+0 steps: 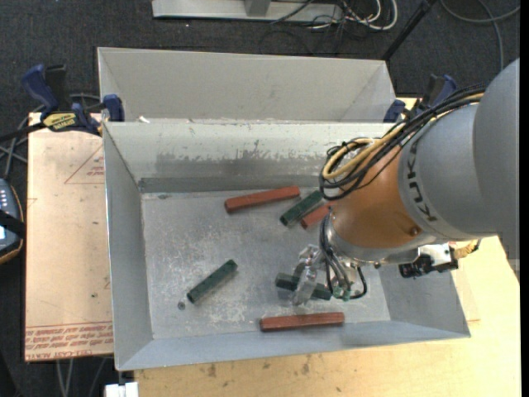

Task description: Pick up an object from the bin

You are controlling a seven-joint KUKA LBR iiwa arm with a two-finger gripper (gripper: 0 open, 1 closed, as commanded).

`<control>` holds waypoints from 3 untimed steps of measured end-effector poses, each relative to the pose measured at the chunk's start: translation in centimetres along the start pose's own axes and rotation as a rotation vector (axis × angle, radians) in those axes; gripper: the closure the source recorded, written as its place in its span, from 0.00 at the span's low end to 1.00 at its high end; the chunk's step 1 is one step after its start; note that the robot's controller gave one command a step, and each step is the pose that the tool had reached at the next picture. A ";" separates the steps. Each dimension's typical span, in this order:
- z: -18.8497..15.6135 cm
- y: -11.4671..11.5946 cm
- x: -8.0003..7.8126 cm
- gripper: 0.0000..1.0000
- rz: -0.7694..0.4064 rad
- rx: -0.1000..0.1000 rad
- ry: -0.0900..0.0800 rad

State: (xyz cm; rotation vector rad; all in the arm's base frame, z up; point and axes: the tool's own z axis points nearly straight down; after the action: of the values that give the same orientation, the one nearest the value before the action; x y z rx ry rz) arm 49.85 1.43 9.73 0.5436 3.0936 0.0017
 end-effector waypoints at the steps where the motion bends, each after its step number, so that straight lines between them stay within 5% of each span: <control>1: -0.5 0.0 0.0 1.00 0.000 -0.001 -0.002; 3: -2.1 0.0 0.0 1.00 -0.002 0.001 0.002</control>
Offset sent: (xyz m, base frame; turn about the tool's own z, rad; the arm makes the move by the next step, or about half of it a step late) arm 0.0000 -0.0002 0.0338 0.0000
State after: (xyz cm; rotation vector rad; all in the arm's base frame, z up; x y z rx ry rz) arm 49.82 1.46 11.87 0.5414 3.0957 0.0012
